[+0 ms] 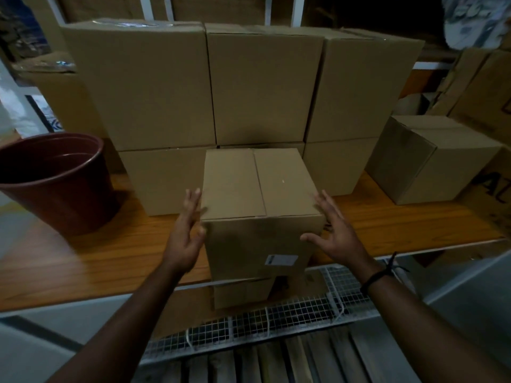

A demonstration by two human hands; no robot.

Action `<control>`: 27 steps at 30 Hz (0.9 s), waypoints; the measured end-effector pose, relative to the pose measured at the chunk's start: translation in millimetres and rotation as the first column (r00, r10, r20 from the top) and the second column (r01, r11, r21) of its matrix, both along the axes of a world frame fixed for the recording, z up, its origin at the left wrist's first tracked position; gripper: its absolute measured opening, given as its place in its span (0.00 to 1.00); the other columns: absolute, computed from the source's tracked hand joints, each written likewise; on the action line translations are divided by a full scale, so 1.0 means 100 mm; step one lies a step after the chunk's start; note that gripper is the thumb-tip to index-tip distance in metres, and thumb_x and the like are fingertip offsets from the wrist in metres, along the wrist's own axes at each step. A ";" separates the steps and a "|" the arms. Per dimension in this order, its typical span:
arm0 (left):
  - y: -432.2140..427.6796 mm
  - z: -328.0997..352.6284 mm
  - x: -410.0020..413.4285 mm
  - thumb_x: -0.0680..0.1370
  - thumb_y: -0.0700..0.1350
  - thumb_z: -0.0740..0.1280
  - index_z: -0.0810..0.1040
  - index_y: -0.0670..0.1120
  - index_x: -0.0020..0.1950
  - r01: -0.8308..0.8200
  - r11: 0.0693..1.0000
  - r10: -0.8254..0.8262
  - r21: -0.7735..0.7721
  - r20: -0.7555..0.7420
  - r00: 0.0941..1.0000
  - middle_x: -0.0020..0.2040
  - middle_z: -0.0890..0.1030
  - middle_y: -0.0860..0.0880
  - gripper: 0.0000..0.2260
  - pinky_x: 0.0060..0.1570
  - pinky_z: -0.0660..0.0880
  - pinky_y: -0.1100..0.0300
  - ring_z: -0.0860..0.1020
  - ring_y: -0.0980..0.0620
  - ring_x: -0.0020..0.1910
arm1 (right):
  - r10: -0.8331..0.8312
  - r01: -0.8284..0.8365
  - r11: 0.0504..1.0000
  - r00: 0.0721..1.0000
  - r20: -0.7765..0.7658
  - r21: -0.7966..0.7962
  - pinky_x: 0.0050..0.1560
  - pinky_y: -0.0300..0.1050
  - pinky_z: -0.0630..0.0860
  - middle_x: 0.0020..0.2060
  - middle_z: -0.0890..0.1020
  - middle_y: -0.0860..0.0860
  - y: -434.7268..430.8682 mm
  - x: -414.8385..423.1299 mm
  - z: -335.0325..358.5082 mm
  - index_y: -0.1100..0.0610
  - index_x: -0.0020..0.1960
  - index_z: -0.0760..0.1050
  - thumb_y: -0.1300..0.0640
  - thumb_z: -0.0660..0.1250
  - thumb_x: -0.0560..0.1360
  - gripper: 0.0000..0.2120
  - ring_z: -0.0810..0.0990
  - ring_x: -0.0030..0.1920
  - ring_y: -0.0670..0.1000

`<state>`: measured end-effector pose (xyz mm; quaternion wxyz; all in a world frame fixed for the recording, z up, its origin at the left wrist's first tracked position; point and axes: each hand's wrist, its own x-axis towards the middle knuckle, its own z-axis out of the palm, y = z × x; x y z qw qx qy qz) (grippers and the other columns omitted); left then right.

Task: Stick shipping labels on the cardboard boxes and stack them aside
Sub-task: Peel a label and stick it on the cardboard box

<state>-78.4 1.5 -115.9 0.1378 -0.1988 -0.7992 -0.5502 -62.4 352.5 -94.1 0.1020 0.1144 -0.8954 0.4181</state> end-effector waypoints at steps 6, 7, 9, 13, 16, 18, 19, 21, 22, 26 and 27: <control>-0.07 -0.67 0.28 0.72 0.72 0.62 0.46 0.68 0.77 0.002 0.907 -0.063 -0.421 -0.132 0.989 0.79 0.34 0.42 0.39 0.63 0.67 0.46 0.51 0.38 0.78 | -0.062 0.108 0.970 0.976 -0.208 0.216 0.60 0.49 0.70 0.76 0.50 0.62 -0.11 0.23 -0.56 0.28 0.73 0.41 0.49 0.77 0.67 0.53 0.59 0.72 0.60; -0.06 -0.72 0.27 0.72 0.73 0.61 0.45 0.70 0.76 0.005 0.884 -0.048 -0.468 -0.080 0.996 0.80 0.36 0.42 0.38 0.62 0.69 0.45 0.53 0.35 0.77 | -0.054 0.098 0.966 0.981 -0.185 0.239 0.63 0.53 0.70 0.76 0.51 0.64 -0.13 0.23 -0.62 0.27 0.73 0.40 0.50 0.77 0.69 0.53 0.59 0.73 0.61; 0.00 -0.75 0.23 0.71 0.76 0.57 0.43 0.74 0.74 0.000 0.850 0.005 -0.527 0.008 1.000 0.80 0.42 0.40 0.36 0.62 0.73 0.45 0.58 0.35 0.76 | -0.011 0.060 0.950 0.988 -0.157 0.308 0.63 0.58 0.74 0.76 0.52 0.64 -0.16 0.22 -0.69 0.28 0.73 0.39 0.55 0.74 0.73 0.51 0.59 0.75 0.62; 0.07 -0.64 0.23 0.71 0.75 0.57 0.44 0.74 0.74 -0.039 0.876 0.053 -0.481 0.016 0.998 0.79 0.52 0.37 0.35 0.63 0.73 0.45 0.62 0.39 0.75 | -0.024 0.076 0.956 0.983 -0.180 0.285 0.65 0.59 0.73 0.75 0.57 0.62 -0.20 0.19 -0.58 0.29 0.74 0.42 0.57 0.72 0.74 0.48 0.61 0.74 0.58; 0.09 -0.50 0.26 0.72 0.72 0.59 0.44 0.73 0.75 -0.089 0.896 0.074 -0.435 -0.051 0.996 0.79 0.55 0.37 0.35 0.60 0.74 0.45 0.64 0.41 0.73 | -0.027 0.110 0.949 0.962 -0.270 0.295 0.59 0.57 0.77 0.73 0.61 0.62 -0.21 0.21 -0.42 0.38 0.77 0.48 0.46 0.75 0.70 0.46 0.68 0.70 0.59; 0.12 -0.36 0.25 0.72 0.71 0.60 0.43 0.72 0.75 -0.115 0.899 0.086 -0.423 -0.086 0.993 0.78 0.58 0.38 0.37 0.58 0.77 0.44 0.69 0.40 0.70 | -0.070 0.166 0.933 0.953 -0.295 0.318 0.50 0.55 0.81 0.71 0.65 0.63 -0.21 0.21 -0.27 0.39 0.78 0.48 0.36 0.72 0.68 0.47 0.74 0.63 0.63; 0.14 -0.27 0.25 0.72 0.69 0.61 0.43 0.72 0.75 -0.131 0.900 0.099 -0.415 -0.098 0.990 0.78 0.59 0.39 0.37 0.56 0.79 0.44 0.71 0.40 0.68 | -0.093 0.190 0.927 0.952 -0.291 0.324 0.49 0.56 0.81 0.70 0.65 0.62 -0.21 0.20 -0.19 0.37 0.77 0.46 0.32 0.69 0.67 0.48 0.74 0.62 0.63; 0.18 -0.09 0.22 0.73 0.68 0.64 0.45 0.72 0.75 -0.163 0.905 0.122 -0.392 -0.128 0.984 0.77 0.62 0.41 0.37 0.52 0.81 0.47 0.74 0.41 0.64 | -0.117 0.194 0.923 0.964 -0.239 0.333 0.55 0.58 0.79 0.72 0.61 0.60 -0.19 0.18 -0.01 0.32 0.75 0.41 0.29 0.66 0.65 0.48 0.70 0.66 0.62; 0.19 0.00 0.21 0.72 0.68 0.65 0.47 0.72 0.75 -0.170 0.908 0.130 -0.383 -0.130 0.983 0.76 0.64 0.42 0.37 0.51 0.82 0.49 0.76 0.43 0.62 | -0.122 0.187 0.923 0.971 -0.204 0.338 0.58 0.59 0.77 0.73 0.59 0.59 -0.16 0.16 0.08 0.30 0.74 0.39 0.29 0.66 0.64 0.49 0.67 0.68 0.61; 0.24 0.43 0.22 0.66 0.67 0.67 0.50 0.79 0.70 -0.189 0.919 0.162 -0.346 -0.104 0.981 0.77 0.64 0.45 0.38 0.52 0.82 0.51 0.81 0.49 0.55 | -0.112 0.143 0.935 0.988 -0.110 0.324 0.65 0.58 0.72 0.73 0.58 0.55 -0.07 0.11 0.42 0.25 0.70 0.36 0.36 0.74 0.64 0.52 0.64 0.70 0.58; 0.24 0.54 0.21 0.65 0.67 0.68 0.51 0.80 0.69 -0.190 0.922 0.169 -0.338 -0.090 0.981 0.77 0.64 0.45 0.38 0.54 0.81 0.52 0.80 0.52 0.56 | -0.107 0.129 0.944 0.990 -0.089 0.303 0.66 0.58 0.72 0.73 0.59 0.54 -0.06 0.09 0.51 0.24 0.70 0.37 0.38 0.74 0.63 0.53 0.64 0.70 0.57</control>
